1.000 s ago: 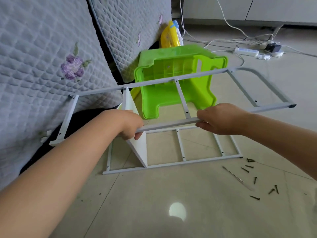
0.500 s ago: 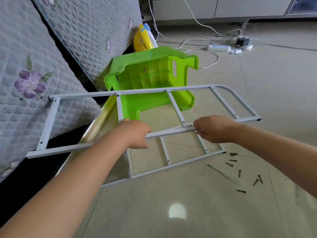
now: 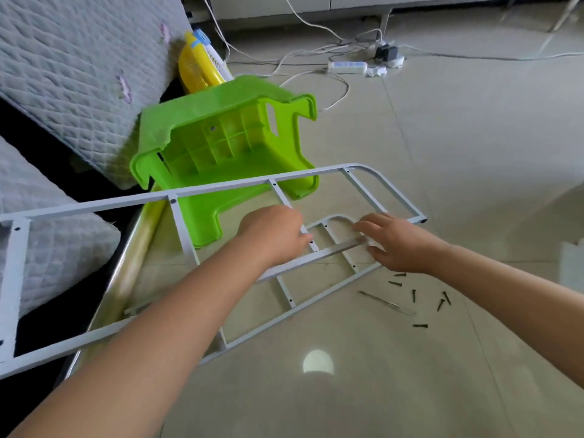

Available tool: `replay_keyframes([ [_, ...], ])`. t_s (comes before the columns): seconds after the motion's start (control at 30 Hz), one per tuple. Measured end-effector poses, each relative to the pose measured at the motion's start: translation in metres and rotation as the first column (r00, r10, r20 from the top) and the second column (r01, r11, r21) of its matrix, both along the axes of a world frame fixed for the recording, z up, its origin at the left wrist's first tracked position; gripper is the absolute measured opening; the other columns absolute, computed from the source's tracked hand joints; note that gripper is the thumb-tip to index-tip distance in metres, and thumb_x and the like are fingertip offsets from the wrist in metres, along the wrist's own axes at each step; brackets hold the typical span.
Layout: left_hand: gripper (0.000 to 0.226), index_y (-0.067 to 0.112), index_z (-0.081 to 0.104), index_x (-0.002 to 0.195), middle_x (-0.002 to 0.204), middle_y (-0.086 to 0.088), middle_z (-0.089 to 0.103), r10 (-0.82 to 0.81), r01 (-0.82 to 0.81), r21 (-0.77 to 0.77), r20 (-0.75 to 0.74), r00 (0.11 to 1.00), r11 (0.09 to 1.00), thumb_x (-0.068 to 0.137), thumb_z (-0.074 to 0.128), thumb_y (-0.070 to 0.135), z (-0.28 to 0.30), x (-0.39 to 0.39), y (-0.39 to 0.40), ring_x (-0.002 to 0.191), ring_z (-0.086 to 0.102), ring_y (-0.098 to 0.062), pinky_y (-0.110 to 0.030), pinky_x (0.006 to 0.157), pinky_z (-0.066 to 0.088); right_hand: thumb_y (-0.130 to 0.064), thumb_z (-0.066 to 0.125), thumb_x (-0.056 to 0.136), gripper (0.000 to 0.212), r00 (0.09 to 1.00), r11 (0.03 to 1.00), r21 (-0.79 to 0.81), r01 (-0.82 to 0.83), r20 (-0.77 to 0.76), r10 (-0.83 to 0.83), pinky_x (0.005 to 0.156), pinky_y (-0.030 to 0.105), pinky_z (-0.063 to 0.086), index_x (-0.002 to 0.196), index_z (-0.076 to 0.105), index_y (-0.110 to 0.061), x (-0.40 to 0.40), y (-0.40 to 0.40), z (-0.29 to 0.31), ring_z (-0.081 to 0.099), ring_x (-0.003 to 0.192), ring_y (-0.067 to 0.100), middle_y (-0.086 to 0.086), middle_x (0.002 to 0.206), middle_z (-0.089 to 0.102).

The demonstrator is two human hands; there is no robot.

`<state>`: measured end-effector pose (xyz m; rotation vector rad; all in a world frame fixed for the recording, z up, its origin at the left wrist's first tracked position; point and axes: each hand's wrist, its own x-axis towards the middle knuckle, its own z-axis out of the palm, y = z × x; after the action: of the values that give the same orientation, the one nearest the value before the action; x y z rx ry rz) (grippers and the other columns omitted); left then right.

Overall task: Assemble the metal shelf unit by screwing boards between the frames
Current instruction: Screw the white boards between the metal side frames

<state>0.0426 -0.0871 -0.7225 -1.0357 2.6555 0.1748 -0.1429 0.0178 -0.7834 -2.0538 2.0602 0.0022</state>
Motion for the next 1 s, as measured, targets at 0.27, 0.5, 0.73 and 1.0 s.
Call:
replay_keyframes([
  [0.27, 0.031, 0.010, 0.054, 0.117, 0.122, -0.010, 0.053, -0.319, 0.318, -0.034, -0.055, 0.946, 0.948, 0.097, 0.039, 0.029, -0.017, -0.115, 0.056, 0.114, 0.050, -0.030, -0.034, 0.078, 0.040, -0.020, 0.041, 0.094, 0.044, 0.921, 0.928, 0.094, 0.361, -0.194, -0.339, 0.107, 0.028, 0.030, 0.138, 0.037, -0.018, -0.069, 0.090, 0.019, 0.033, 0.132, 0.018, 0.000, 0.142, 0.038],
  [0.5, 0.028, 0.008, 0.053, 0.120, 0.126, -0.011, 0.050, -0.367, 0.368, 0.035, -0.042, 0.929, 0.929, 0.096, 0.040, 0.016, -0.073, -0.203, 0.146, 0.120, 0.046, -0.030, -0.038, 0.088, 0.043, -0.020, 0.039, 0.094, 0.034, 0.780, 0.772, 0.161, 0.616, -0.264, -0.567, 0.093, 0.031, 0.040, 0.127, 0.049, -0.014, -0.142, 0.187, -0.034, 0.044, 0.122, 0.023, 0.005, 0.129, 0.050],
  [0.73, 0.030, 0.008, 0.053, 0.121, 0.127, -0.012, 0.052, -0.378, 0.362, 0.172, 0.069, 0.923, 0.916, 0.094, 0.040, 0.013, -0.155, -0.249, 0.221, 0.118, 0.050, -0.030, -0.036, 0.088, 0.045, -0.037, 0.049, 0.092, 0.046, 0.510, 0.461, 0.240, 0.855, -0.218, -0.832, 0.092, 0.038, 0.043, 0.129, 0.046, -0.009, -0.207, 0.310, -0.117, 0.046, 0.118, 0.029, 0.012, 0.129, 0.049],
  [1.0, 0.029, 0.004, 0.048, 0.118, 0.123, -0.013, 0.049, -0.402, 0.350, 0.316, 0.118, 0.908, 0.882, 0.097, 0.033, 0.016, -0.222, -0.253, 0.268, 0.114, 0.048, -0.029, -0.035, 0.087, 0.042, -0.051, 0.073, 0.070, 0.092, -0.229, -0.198, 0.299, 0.933, 0.070, -0.971, 0.102, 0.044, 0.038, 0.135, 0.029, -0.003, -0.267, 0.368, -0.165, 0.038, 0.127, 0.038, 0.020, 0.139, 0.038],
])
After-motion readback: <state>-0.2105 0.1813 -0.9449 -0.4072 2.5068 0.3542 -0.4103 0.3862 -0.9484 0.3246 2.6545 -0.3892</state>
